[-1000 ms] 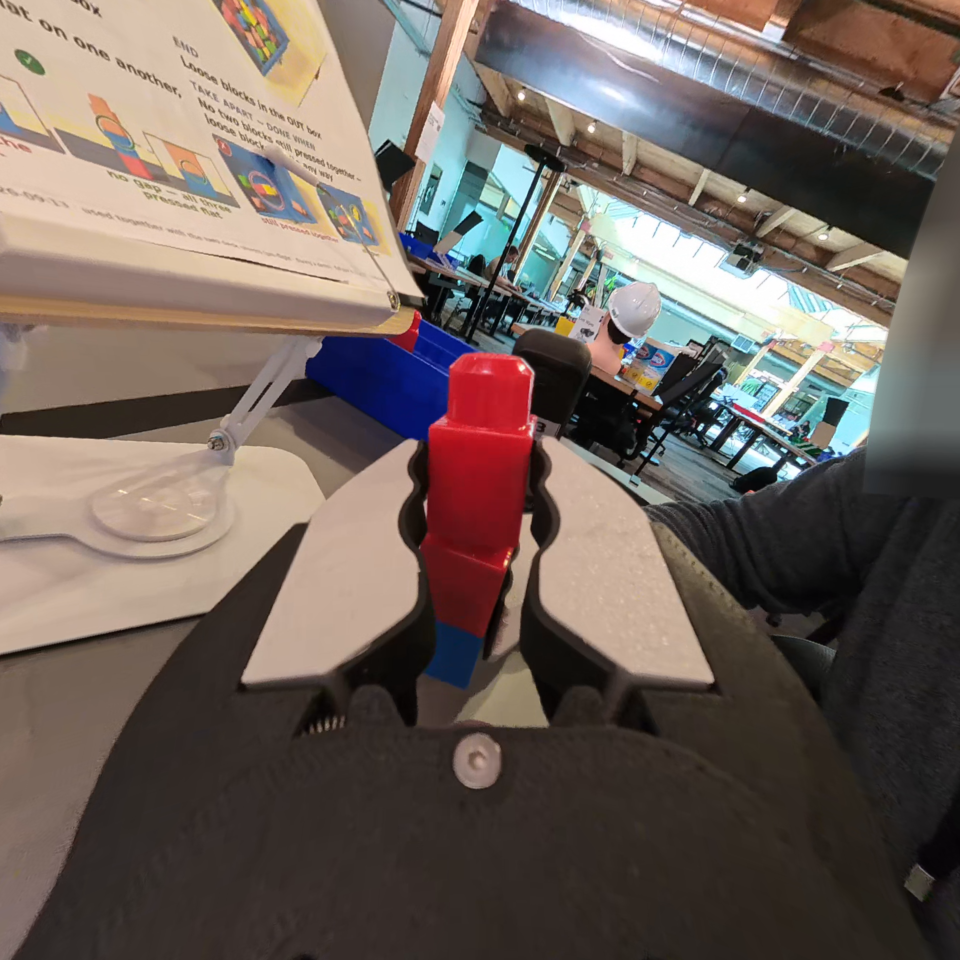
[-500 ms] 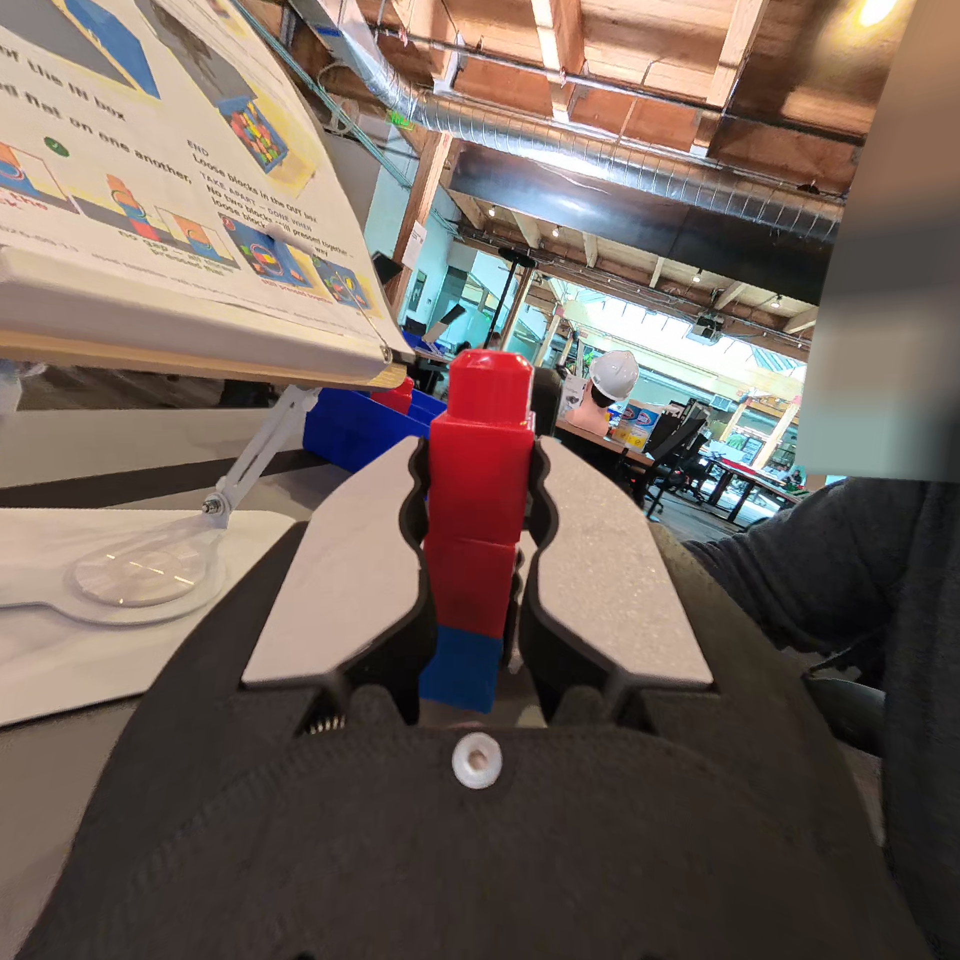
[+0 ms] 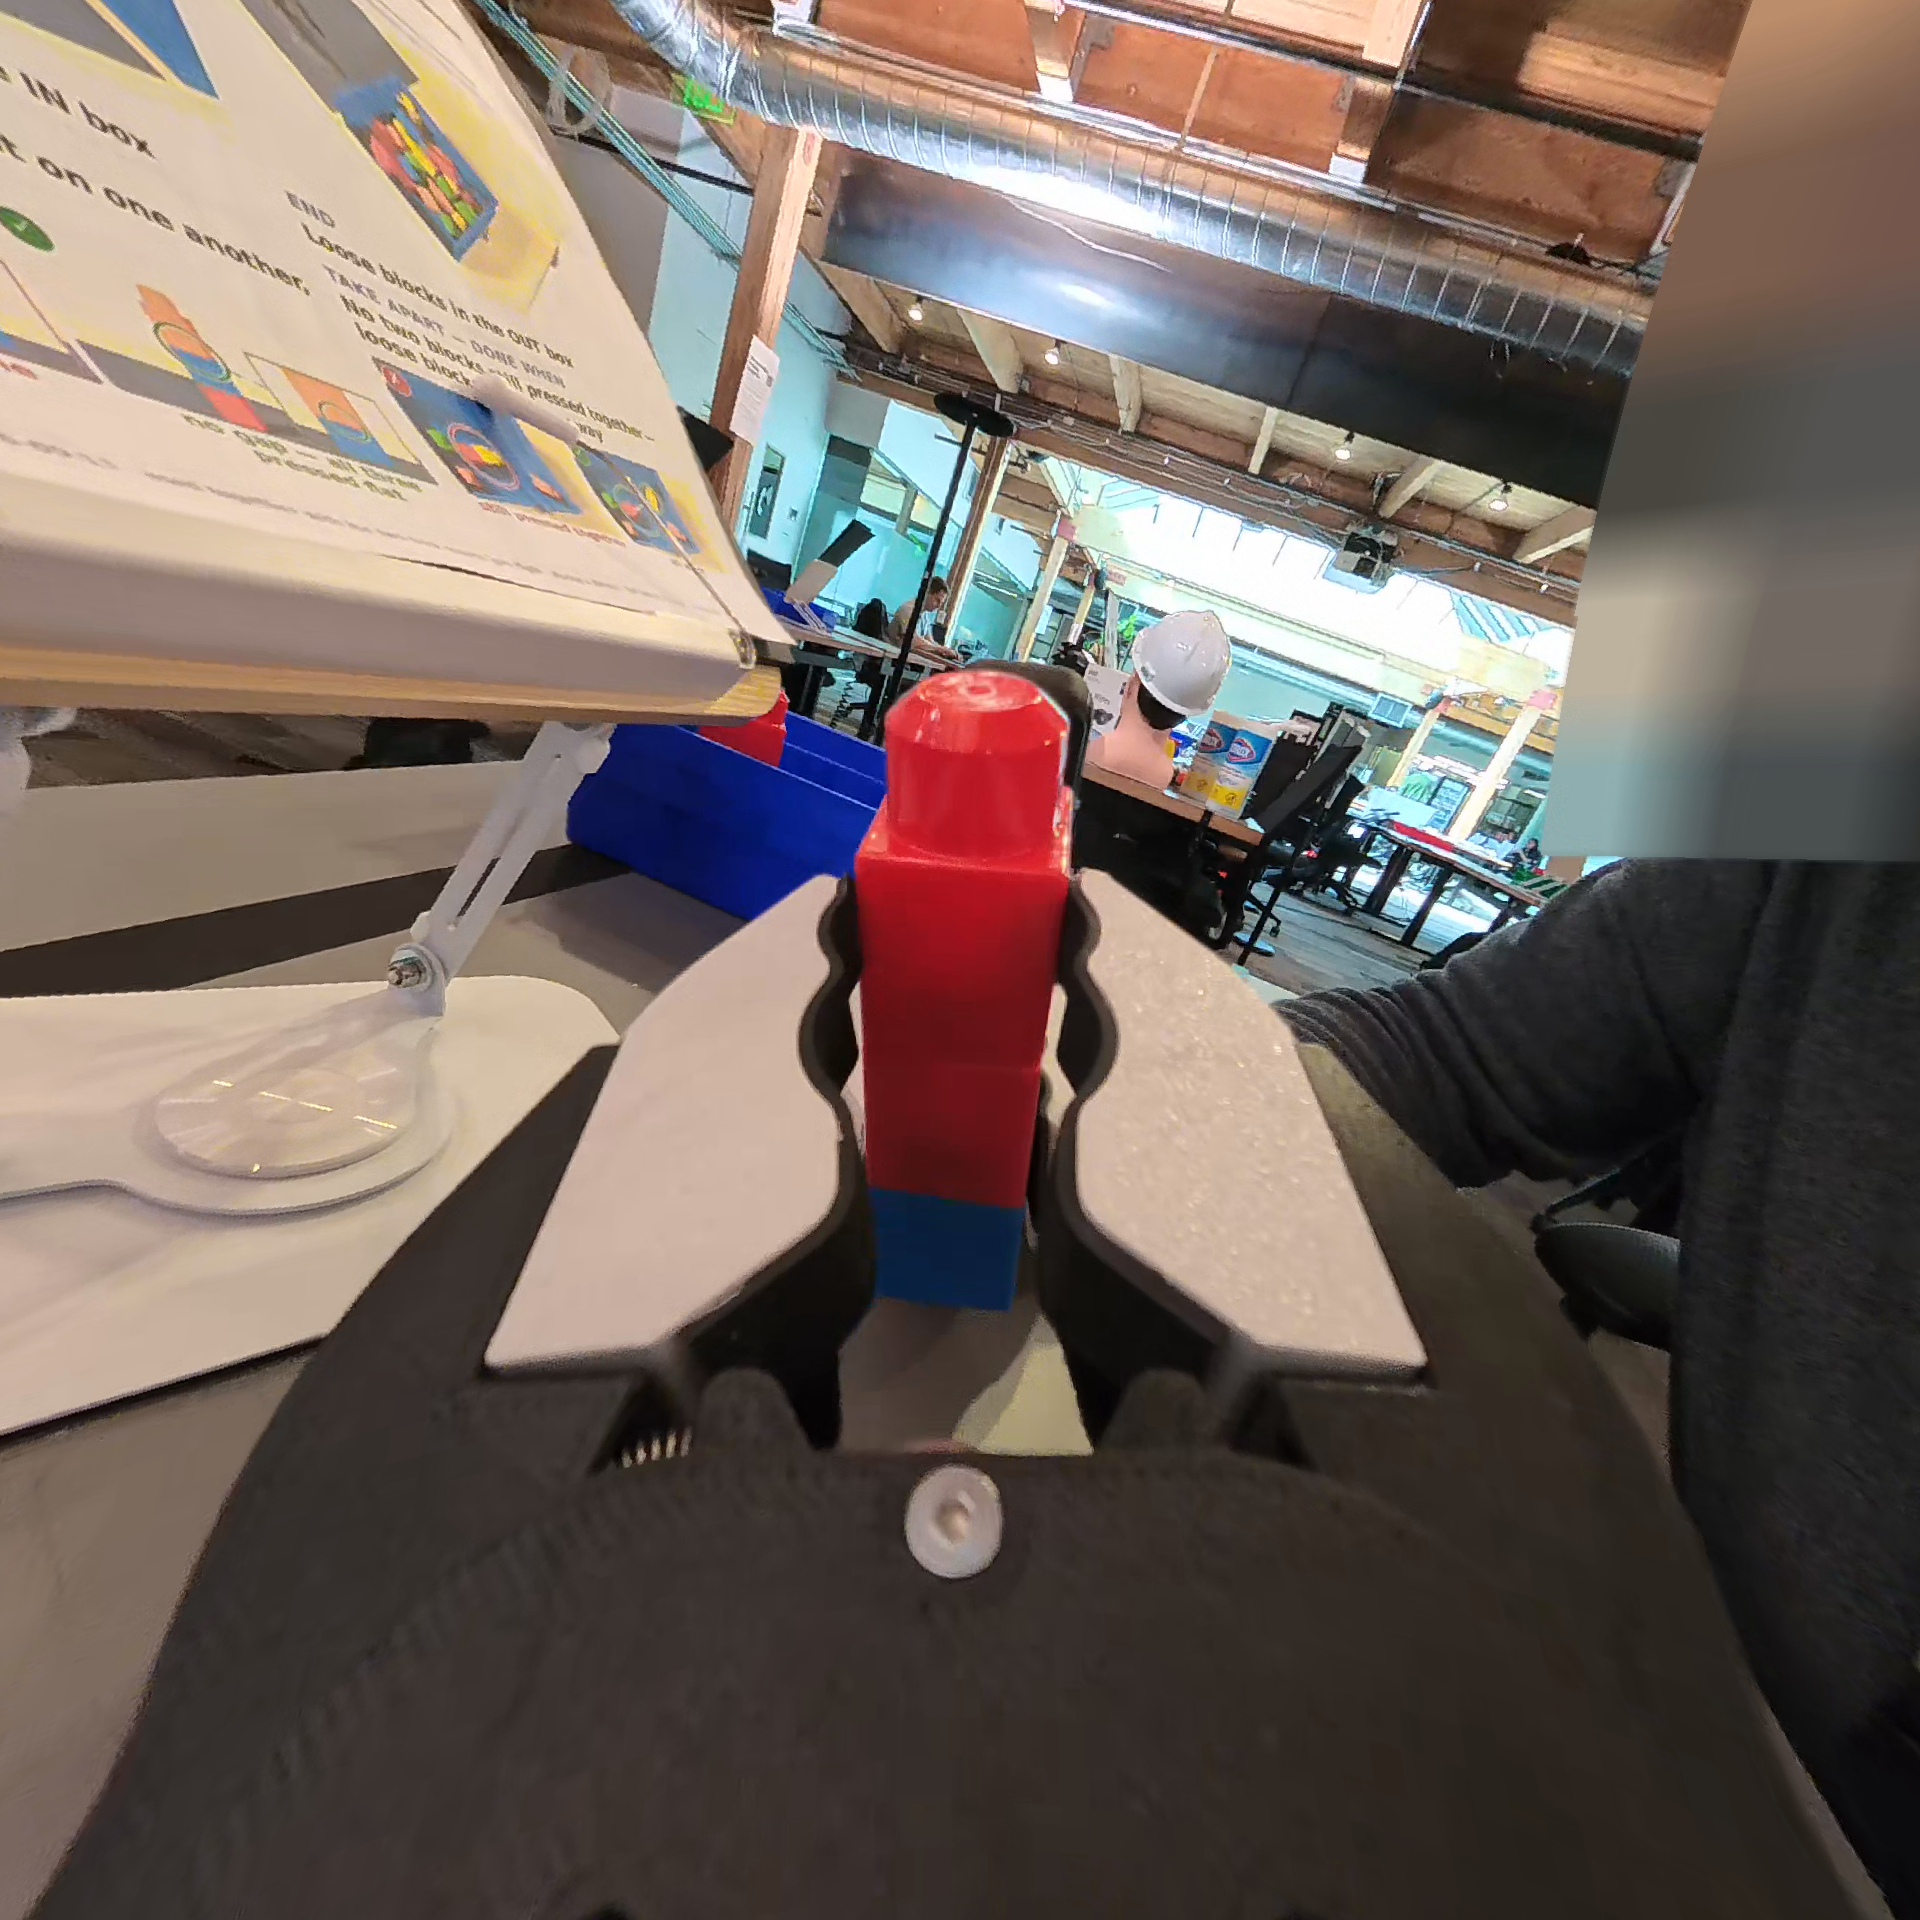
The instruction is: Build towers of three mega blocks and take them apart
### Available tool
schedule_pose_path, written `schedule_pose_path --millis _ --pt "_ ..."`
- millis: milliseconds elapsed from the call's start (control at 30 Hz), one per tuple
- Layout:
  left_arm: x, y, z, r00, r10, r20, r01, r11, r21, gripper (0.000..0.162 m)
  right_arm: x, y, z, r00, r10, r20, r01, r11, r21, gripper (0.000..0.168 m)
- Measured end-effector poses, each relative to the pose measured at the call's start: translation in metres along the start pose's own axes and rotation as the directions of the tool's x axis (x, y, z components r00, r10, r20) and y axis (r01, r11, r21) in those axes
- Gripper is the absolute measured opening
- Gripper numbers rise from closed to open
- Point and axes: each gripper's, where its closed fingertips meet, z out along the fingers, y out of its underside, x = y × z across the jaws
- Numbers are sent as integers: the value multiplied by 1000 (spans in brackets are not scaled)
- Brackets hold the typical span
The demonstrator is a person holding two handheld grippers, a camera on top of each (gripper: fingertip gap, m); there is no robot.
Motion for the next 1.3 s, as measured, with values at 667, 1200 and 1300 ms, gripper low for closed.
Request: schedule_pose_path --millis 667,1200,1300 --pt "3 28 8 1000 10 -19 -13 989 -148 61 -3 -4 -2 1000 -4 22 3 999 38 35" --pt "1 30 12 999 29 23 -26 993 -117 37 -1 0 2 1000 -23 -17 23 1000 4 36" --pt "-2 31 12 999 30 42 -25 992 -120 37 1 0 2 999 -20 -33 20 1000 -3 36"
